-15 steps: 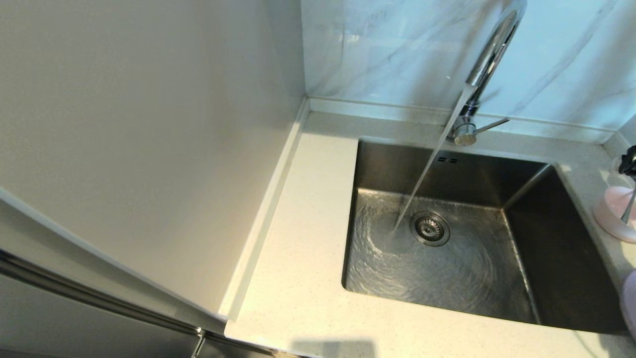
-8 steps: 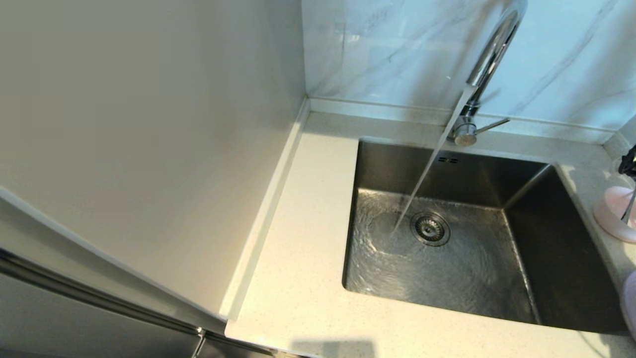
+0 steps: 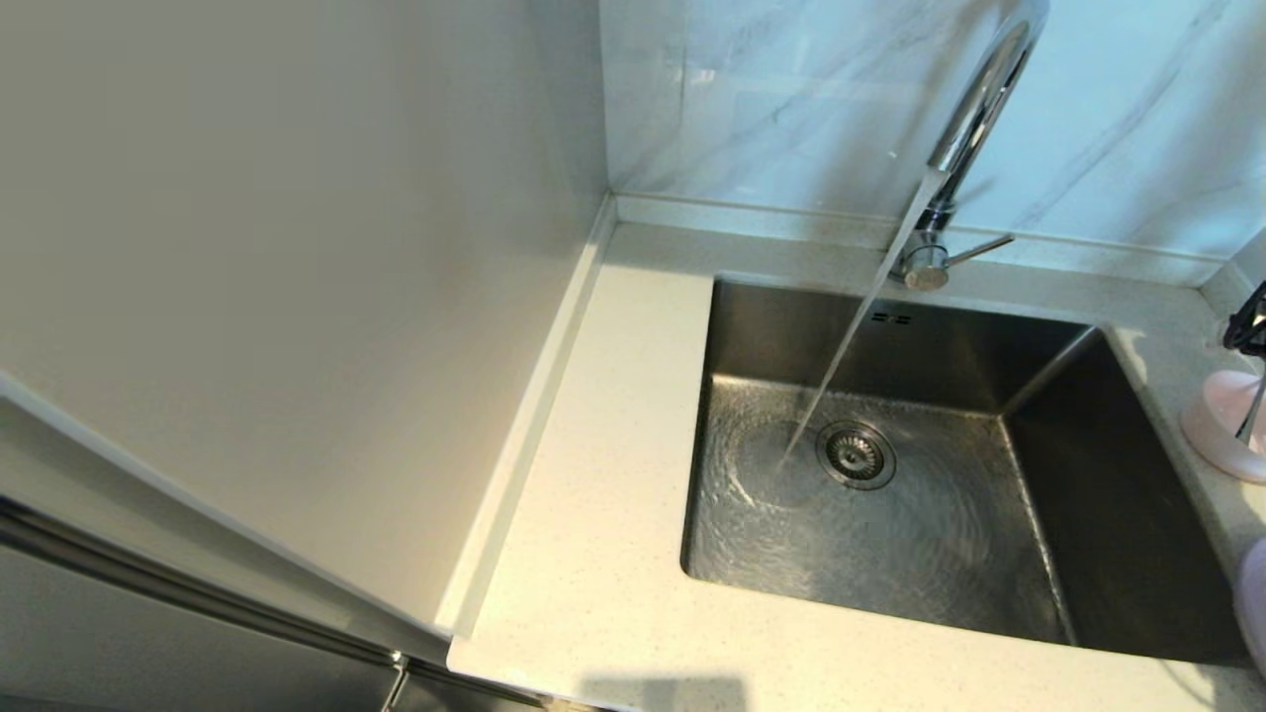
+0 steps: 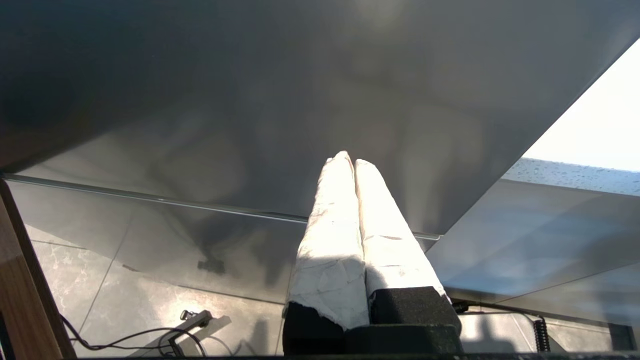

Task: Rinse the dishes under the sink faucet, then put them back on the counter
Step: Pick up the spoon

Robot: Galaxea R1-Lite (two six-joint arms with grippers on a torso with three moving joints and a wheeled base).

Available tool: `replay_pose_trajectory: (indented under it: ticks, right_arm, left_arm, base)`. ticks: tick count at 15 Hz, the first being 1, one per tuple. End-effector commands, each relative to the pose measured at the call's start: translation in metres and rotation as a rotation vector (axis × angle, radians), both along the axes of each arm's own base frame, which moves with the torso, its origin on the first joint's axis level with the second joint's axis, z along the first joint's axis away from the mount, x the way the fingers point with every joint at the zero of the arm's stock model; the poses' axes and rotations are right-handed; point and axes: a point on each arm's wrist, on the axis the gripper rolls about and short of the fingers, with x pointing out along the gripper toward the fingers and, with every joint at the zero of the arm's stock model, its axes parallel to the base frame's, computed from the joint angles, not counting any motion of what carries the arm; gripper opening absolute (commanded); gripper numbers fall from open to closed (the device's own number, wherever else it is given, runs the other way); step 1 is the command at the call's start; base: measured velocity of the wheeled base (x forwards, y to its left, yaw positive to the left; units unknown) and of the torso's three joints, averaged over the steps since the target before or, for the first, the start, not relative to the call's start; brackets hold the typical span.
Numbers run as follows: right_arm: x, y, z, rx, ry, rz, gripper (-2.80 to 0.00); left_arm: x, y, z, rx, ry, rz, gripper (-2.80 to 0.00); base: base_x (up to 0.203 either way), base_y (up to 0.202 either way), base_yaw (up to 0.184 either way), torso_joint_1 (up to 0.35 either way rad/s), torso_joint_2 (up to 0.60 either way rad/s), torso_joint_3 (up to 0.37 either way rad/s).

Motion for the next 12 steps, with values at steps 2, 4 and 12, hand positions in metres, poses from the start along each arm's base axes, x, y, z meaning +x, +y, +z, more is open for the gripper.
replay_pose_trajectory:
  ticks: [2,4,12]
  right_arm:
    - [0.007,-0.004,-0.010,0.010,0.020,-0.002,0.00]
    - [0.008,-0.005,-0.012,0.012,0.023,-0.002,0.00]
    - [0.020,-0.011,-0.014,0.006,0.009,-0.002,0.00]
  left_arm:
    - [0.000,0.000,0.000,0.000,0.000,0.001,-2.80]
    - [0.000,0.000,0.000,0.000,0.000,-0.001,-2.80]
    - [0.000,0.000,0.000,0.000,0.000,-0.001,-2.80]
  base:
    - [0.000,0.000,0.000,0.000,0.00,0.000]
    - [0.000,0.000,0.000,0.000,0.00,0.000]
    - [0.000,0.000,0.000,0.000,0.00,0.000]
